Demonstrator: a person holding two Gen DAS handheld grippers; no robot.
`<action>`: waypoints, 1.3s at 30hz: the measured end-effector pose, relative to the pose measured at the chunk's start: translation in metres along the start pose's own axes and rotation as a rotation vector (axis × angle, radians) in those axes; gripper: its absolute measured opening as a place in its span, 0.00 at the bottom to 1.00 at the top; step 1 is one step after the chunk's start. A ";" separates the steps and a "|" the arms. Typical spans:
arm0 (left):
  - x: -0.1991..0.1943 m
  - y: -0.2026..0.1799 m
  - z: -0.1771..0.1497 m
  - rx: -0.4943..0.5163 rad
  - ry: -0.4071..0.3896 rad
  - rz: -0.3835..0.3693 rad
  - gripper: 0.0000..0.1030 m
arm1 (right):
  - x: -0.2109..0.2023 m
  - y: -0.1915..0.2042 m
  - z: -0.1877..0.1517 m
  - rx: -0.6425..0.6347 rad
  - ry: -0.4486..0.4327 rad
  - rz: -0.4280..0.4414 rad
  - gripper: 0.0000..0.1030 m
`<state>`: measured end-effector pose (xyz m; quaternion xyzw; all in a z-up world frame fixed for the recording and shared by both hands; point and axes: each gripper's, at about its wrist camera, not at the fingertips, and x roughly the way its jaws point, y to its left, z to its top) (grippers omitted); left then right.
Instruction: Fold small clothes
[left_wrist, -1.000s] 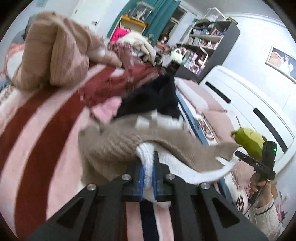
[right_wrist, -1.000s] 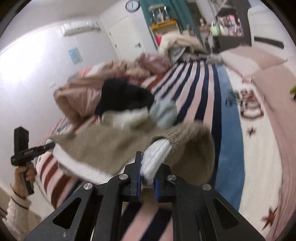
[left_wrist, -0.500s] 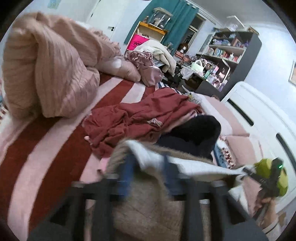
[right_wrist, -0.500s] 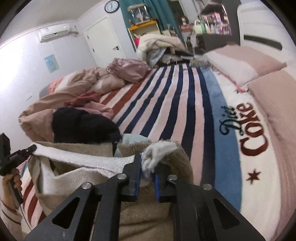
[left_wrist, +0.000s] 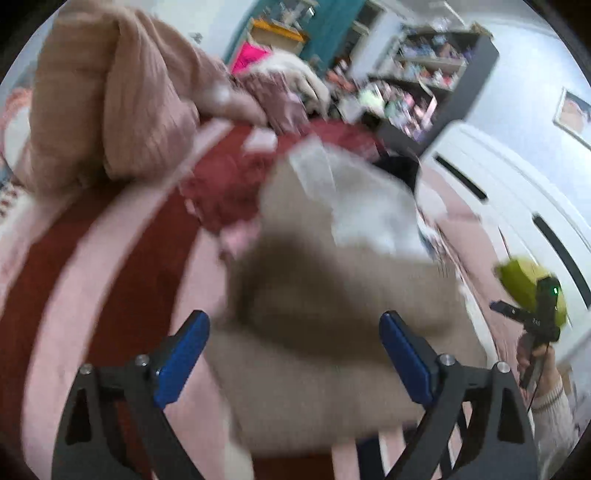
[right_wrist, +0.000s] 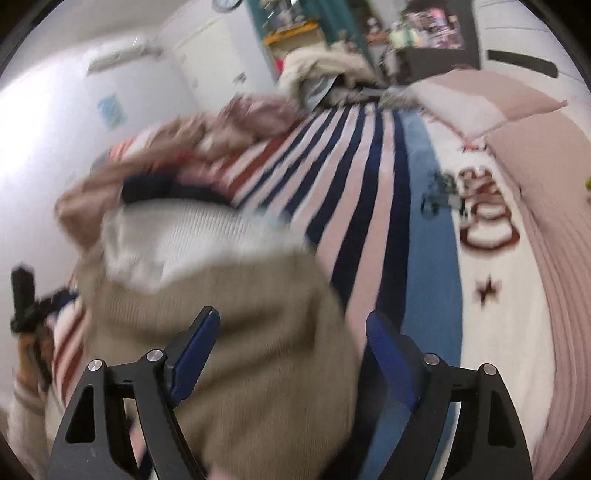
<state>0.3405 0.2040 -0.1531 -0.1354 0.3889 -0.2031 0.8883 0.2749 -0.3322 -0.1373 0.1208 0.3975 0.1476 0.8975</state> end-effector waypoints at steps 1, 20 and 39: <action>0.002 -0.003 -0.007 0.008 0.016 0.002 0.89 | 0.000 0.000 -0.017 0.007 0.039 0.020 0.77; -0.019 -0.015 -0.058 0.018 -0.034 0.001 0.14 | -0.018 0.024 -0.068 -0.085 -0.068 0.001 0.07; -0.042 -0.002 -0.111 -0.056 0.055 -0.149 0.82 | -0.011 0.023 -0.109 0.031 0.087 0.149 0.63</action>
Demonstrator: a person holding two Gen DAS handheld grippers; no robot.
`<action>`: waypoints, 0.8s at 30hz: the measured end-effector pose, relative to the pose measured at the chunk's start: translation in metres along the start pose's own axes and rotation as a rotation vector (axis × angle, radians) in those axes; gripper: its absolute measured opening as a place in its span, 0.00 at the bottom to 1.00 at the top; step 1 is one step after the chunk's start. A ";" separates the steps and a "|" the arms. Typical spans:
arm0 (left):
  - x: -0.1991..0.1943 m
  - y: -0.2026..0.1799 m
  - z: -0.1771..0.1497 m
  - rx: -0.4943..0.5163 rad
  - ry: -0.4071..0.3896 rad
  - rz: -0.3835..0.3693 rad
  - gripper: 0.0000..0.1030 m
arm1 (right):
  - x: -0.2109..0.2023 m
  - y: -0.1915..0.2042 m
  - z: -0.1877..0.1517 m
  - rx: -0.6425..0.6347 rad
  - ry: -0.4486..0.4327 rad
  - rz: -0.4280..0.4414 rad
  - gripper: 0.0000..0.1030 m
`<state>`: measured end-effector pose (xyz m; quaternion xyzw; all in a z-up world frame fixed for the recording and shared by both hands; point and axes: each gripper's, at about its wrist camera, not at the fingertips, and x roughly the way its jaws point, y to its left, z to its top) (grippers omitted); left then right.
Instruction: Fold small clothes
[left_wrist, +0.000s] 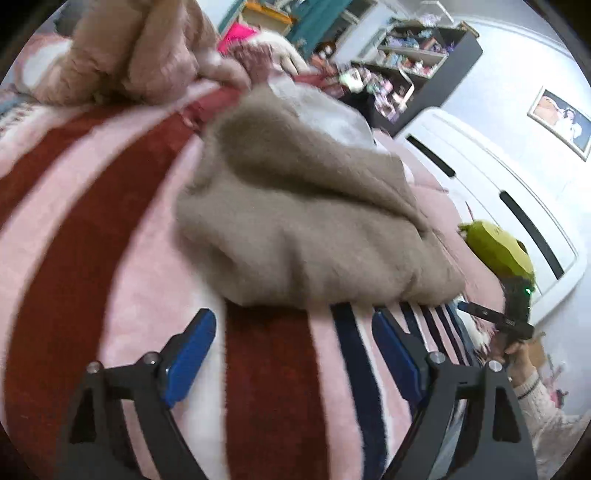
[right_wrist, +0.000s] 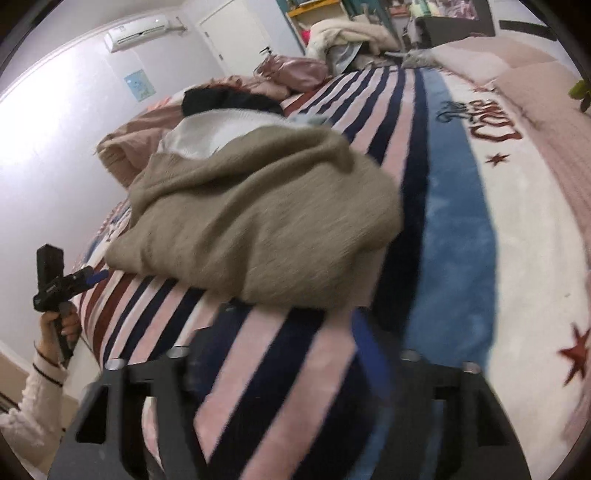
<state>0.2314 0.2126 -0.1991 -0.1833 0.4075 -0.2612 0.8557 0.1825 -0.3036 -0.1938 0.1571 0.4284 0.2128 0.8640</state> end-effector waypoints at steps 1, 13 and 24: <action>0.008 -0.001 0.000 -0.027 0.016 -0.030 0.82 | 0.010 0.001 -0.001 0.036 0.020 0.030 0.64; 0.073 0.011 0.036 -0.303 -0.084 -0.053 0.83 | 0.072 -0.003 0.033 0.338 -0.080 0.146 0.92; 0.072 -0.015 0.036 -0.279 -0.146 -0.017 0.19 | 0.044 0.009 0.036 0.350 -0.221 0.047 0.28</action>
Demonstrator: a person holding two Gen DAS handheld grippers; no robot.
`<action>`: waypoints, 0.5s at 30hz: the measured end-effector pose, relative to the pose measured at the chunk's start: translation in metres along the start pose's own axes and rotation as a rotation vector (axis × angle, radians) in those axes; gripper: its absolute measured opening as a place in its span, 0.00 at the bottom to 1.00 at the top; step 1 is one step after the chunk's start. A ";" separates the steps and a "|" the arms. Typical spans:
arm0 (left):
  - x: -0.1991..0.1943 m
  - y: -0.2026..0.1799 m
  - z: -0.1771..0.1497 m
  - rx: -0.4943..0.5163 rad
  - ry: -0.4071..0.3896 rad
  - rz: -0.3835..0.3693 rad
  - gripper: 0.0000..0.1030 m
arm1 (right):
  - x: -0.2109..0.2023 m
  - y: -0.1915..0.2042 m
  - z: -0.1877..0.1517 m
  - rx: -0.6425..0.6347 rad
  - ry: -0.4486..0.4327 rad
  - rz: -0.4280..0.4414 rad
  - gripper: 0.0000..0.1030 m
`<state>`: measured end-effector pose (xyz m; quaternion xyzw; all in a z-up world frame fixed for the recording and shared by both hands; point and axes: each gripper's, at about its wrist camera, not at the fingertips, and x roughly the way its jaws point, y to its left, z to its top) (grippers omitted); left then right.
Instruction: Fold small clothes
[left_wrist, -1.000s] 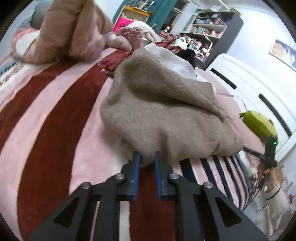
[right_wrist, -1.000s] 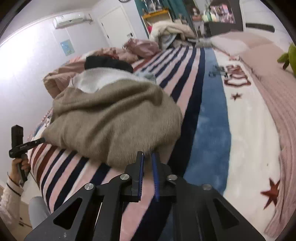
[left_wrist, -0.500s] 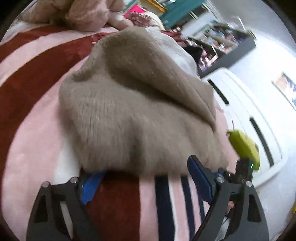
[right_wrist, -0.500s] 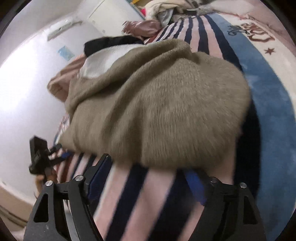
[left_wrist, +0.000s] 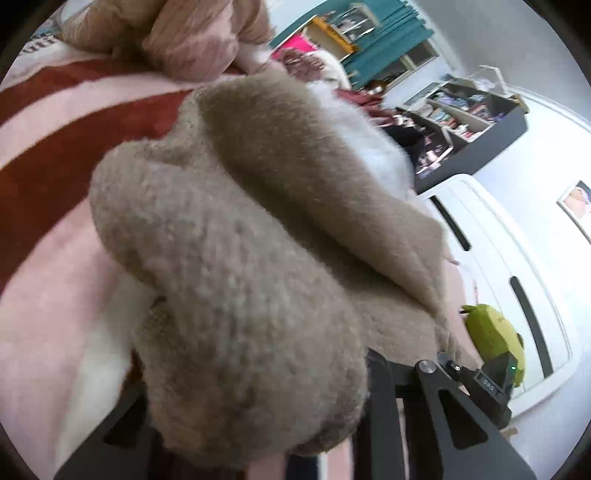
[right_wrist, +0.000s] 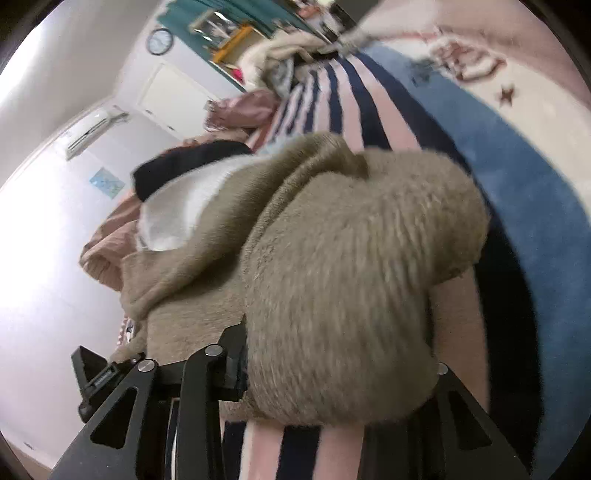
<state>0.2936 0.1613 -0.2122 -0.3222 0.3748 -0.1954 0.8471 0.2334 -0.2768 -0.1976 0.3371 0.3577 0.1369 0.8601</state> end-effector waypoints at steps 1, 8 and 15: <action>-0.010 -0.006 -0.003 0.013 -0.005 -0.021 0.19 | -0.009 0.002 -0.001 -0.005 -0.011 0.010 0.27; -0.061 -0.031 -0.062 0.107 0.023 -0.014 0.20 | -0.074 0.003 -0.032 -0.071 0.005 0.028 0.26; -0.087 -0.026 -0.123 0.133 0.087 -0.020 0.25 | -0.118 -0.020 -0.084 -0.079 0.056 0.010 0.27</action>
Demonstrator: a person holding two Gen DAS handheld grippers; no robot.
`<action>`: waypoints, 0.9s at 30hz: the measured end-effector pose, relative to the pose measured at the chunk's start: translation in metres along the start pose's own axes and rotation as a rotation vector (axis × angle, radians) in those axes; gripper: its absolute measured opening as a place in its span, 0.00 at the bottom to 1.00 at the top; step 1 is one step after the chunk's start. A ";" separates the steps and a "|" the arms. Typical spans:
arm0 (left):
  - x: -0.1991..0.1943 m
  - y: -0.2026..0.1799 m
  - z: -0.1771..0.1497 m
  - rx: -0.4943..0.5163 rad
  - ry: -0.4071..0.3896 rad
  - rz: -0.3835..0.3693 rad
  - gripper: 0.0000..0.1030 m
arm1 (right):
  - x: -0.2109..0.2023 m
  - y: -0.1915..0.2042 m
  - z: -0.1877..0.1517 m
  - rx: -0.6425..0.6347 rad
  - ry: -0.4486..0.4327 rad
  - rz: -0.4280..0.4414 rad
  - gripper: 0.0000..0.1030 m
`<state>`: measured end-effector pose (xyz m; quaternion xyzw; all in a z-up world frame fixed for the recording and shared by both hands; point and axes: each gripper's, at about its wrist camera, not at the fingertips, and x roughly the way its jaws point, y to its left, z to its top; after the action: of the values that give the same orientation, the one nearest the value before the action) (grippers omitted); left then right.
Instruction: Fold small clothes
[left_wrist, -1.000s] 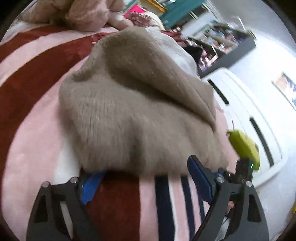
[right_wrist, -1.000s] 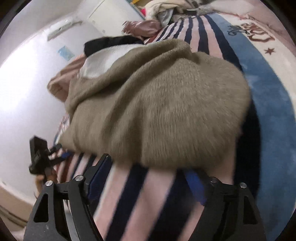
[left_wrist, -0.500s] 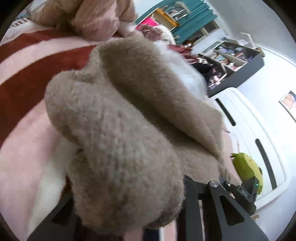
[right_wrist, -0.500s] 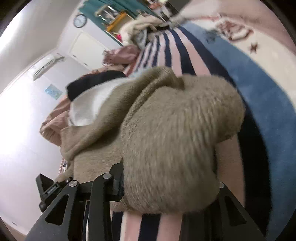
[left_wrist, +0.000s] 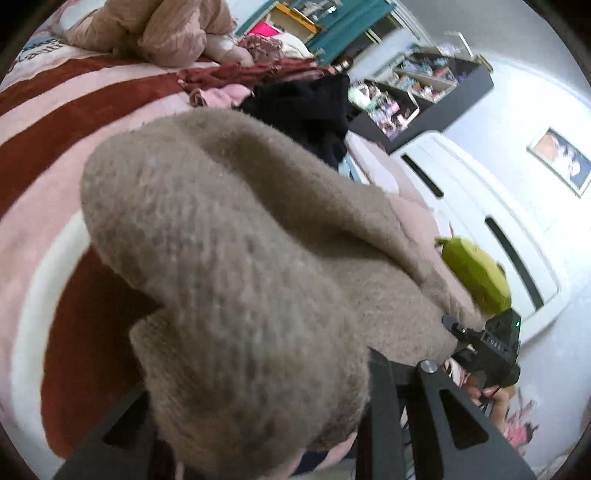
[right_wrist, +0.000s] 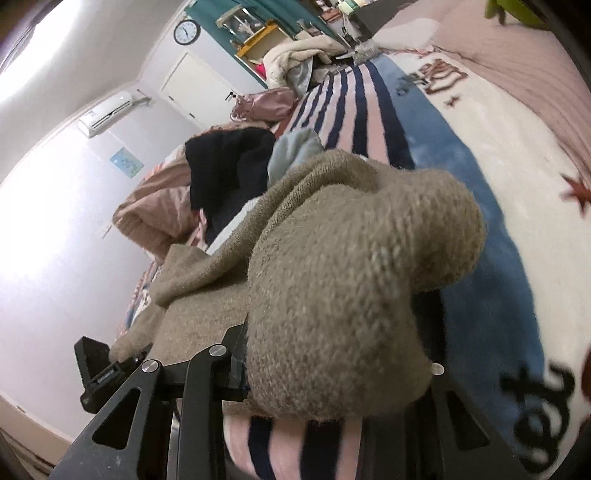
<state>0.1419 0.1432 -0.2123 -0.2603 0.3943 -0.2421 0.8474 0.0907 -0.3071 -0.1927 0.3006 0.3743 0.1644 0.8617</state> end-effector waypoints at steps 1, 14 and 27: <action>0.000 -0.001 -0.004 0.017 0.008 0.022 0.29 | 0.001 -0.002 -0.004 -0.013 0.020 -0.009 0.30; -0.090 0.015 0.002 0.151 -0.007 0.202 0.80 | -0.062 -0.001 -0.022 -0.316 0.166 -0.173 0.46; -0.029 0.029 0.127 0.092 -0.018 0.062 0.88 | -0.012 0.025 0.095 -0.423 0.101 0.009 0.70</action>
<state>0.2320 0.2142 -0.1452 -0.2109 0.3829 -0.2313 0.8691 0.1523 -0.3318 -0.1188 0.1063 0.3727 0.2579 0.8850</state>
